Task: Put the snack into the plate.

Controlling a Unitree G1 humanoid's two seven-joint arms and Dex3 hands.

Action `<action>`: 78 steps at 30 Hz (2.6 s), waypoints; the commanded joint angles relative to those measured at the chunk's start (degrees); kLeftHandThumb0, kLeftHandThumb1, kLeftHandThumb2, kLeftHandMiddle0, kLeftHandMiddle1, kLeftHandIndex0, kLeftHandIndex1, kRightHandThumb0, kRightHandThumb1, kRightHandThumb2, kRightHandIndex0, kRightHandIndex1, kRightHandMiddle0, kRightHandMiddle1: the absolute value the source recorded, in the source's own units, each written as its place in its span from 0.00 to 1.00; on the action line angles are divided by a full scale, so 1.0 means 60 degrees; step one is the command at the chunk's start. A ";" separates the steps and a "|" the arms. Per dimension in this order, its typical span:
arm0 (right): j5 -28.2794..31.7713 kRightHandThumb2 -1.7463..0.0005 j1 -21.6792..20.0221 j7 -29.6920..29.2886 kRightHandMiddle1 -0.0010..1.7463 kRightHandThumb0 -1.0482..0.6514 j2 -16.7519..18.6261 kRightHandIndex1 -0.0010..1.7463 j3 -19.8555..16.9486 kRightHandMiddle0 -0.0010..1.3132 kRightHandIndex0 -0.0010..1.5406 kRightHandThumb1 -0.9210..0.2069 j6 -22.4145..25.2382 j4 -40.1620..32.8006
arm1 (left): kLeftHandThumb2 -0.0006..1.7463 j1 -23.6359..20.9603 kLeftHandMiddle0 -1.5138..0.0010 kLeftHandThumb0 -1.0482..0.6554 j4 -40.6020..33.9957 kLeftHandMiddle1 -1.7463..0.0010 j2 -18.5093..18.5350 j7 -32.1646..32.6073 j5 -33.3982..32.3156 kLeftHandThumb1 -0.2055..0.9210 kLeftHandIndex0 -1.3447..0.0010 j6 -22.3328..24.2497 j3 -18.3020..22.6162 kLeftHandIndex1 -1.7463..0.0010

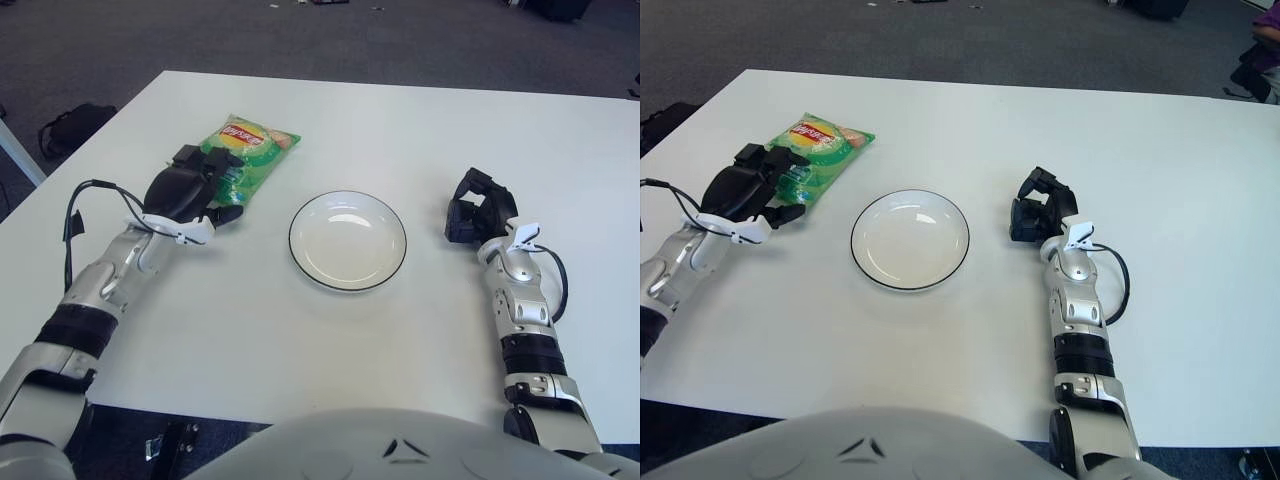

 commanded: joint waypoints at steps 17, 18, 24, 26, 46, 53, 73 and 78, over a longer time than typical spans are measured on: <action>0.0020 0.09 0.0938 -0.0099 1.00 0.27 0.0396 1.00 0.0091 0.61 0.87 0.73 0.0121 0.0564 | 0.44 -0.0497 0.83 0.22 0.0035 0.27 -0.0435 -0.0417 0.0398 0.98 1.00 0.0885 0.0424 0.19; 0.0017 0.09 0.0937 -0.0103 1.00 0.27 0.0395 1.00 0.0093 0.61 0.87 0.73 0.0128 0.0561 | 0.44 -0.0552 0.83 0.22 0.0062 0.27 -0.0503 -0.0415 0.0370 0.98 1.00 0.0977 0.0444 0.19; 0.0018 0.09 0.0942 -0.0091 1.00 0.27 0.0370 1.00 0.0082 0.61 0.87 0.73 0.0140 0.0577 | 0.44 -0.0826 0.87 0.22 0.0020 0.30 -0.0987 -0.0398 0.0160 0.97 1.00 0.1557 0.0609 0.23; 0.0020 0.09 0.0938 -0.0081 1.00 0.27 0.0367 1.00 0.0082 0.61 0.87 0.73 0.0131 0.0587 | 0.44 -0.1043 0.88 0.21 0.0017 0.32 -0.1159 -0.0391 0.0162 0.98 1.00 0.1746 0.0630 0.25; 0.0065 0.10 0.0910 -0.0039 1.00 0.28 0.0387 1.00 0.0065 0.61 0.88 0.72 0.0081 0.0708 | 0.45 -0.2941 0.95 0.17 0.1185 0.36 -0.1799 0.0411 0.1054 1.00 1.00 0.2882 0.0348 0.38; 0.0073 0.10 0.0907 -0.0024 1.00 0.28 0.0378 1.00 0.0054 0.61 0.87 0.72 0.0075 0.0721 | 0.47 -0.3318 0.96 0.15 0.1341 0.37 -0.2130 0.0681 0.1482 1.00 1.00 0.3634 0.0146 0.39; 0.0110 0.10 0.0944 0.0016 1.00 0.28 0.0385 1.00 0.0029 0.61 0.88 0.72 0.0081 0.0628 | 0.50 -0.4174 1.00 0.05 0.1318 0.70 -0.2920 -0.0336 0.2164 1.00 1.00 0.6077 -0.0595 0.61; 0.0117 0.10 0.0964 0.0017 1.00 0.28 0.0368 1.00 0.0018 0.61 0.88 0.72 0.0094 0.0598 | 0.52 -0.4306 1.00 0.01 0.1255 0.88 -0.2977 -0.1086 0.2090 1.00 1.00 0.6404 -0.0742 0.71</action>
